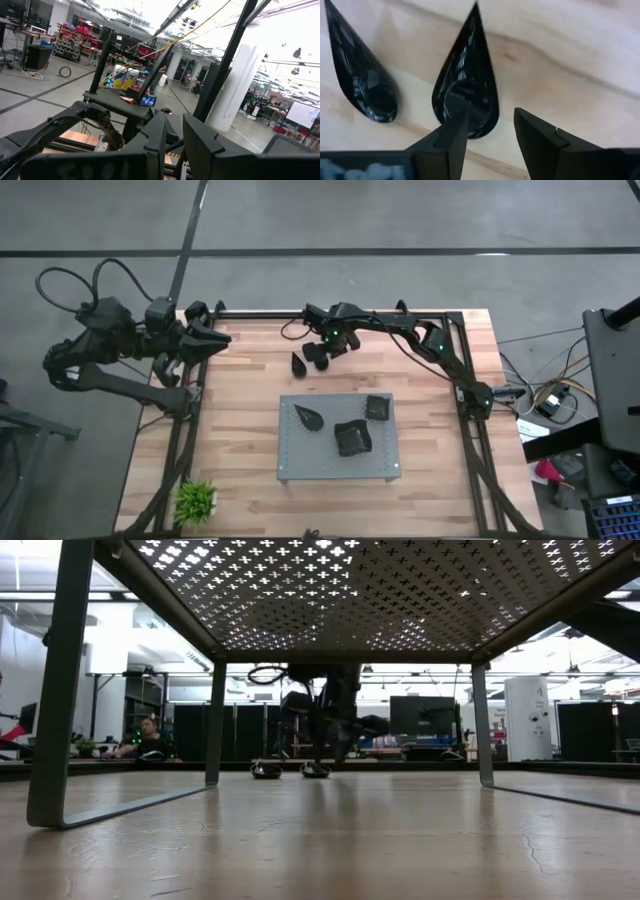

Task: Pick & Place Mini shaped plates
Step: Stack the drop shaped plate on top of the other drop shaped plates on the shelf

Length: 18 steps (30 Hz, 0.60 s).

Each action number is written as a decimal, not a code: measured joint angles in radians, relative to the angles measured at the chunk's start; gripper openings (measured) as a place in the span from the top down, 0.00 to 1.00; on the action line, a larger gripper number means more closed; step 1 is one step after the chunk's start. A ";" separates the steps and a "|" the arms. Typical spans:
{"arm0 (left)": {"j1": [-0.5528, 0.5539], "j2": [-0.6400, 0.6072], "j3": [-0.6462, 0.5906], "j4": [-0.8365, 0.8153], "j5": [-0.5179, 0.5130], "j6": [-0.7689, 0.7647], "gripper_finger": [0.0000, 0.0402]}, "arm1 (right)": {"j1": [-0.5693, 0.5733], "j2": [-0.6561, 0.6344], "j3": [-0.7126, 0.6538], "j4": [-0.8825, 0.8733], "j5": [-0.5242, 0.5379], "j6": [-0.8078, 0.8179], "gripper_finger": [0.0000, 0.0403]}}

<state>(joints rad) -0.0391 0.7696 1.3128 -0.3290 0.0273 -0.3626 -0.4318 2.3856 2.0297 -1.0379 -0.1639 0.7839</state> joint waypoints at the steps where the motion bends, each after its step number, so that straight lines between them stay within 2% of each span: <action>1: 0.000 0.000 0.000 0.000 0.000 0.000 0.85 | -0.003 0.000 -0.005 0.000 -0.015 0.005 0.61; 18: 0.000 0.000 0.000 0.000 -0.001 0.010 0.86 | -0.005 -0.001 -0.060 0.022 -0.021 -0.029 0.75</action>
<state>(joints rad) -0.0388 0.7696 1.3128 -0.3290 0.0267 -0.3530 -0.4370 2.3848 1.9697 -1.0154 -0.1852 0.7544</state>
